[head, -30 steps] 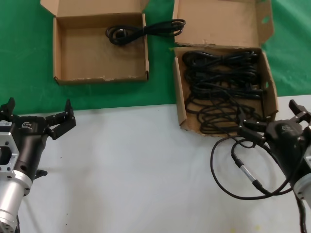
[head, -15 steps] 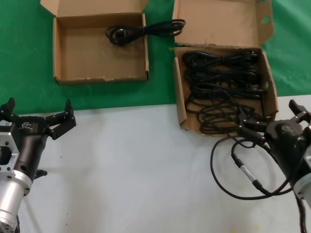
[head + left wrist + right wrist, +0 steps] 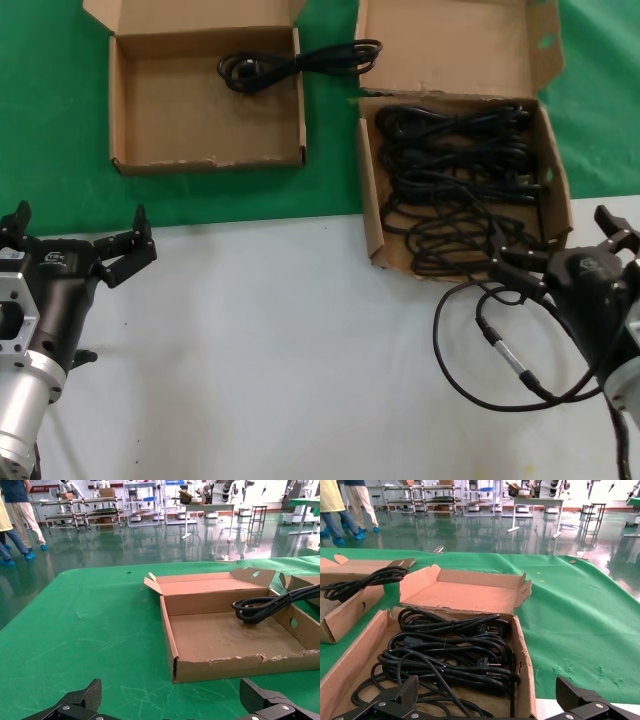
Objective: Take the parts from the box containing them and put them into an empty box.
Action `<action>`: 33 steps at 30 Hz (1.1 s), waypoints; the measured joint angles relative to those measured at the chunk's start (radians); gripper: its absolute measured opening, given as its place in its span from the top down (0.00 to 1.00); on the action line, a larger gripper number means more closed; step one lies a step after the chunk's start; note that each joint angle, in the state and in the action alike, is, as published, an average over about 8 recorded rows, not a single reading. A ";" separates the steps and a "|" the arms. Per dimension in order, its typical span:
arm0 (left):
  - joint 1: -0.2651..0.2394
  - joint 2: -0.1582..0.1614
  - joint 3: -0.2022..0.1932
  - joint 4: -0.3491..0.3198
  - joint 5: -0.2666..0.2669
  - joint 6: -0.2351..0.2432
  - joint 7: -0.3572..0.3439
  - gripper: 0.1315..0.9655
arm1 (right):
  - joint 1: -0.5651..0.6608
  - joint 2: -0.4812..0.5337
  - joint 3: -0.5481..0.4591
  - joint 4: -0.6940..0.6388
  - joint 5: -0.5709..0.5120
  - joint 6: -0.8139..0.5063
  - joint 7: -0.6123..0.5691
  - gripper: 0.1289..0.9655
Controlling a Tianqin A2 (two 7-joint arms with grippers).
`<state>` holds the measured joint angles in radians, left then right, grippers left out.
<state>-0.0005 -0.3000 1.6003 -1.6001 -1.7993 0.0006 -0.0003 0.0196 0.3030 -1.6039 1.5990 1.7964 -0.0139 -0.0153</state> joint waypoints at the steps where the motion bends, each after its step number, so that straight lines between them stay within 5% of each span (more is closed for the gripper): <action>1: 0.000 0.000 0.000 0.000 0.000 0.000 0.000 0.00 | 0.000 0.000 0.000 0.000 0.000 0.000 0.000 0.00; 33: 0.000 0.000 0.000 0.000 0.000 0.000 0.000 0.00 | 0.000 0.000 0.000 0.000 0.000 0.000 0.000 0.00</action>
<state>-0.0005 -0.3000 1.6003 -1.6001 -1.7993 0.0006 -0.0003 0.0196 0.3030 -1.6039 1.5990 1.7964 -0.0139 -0.0153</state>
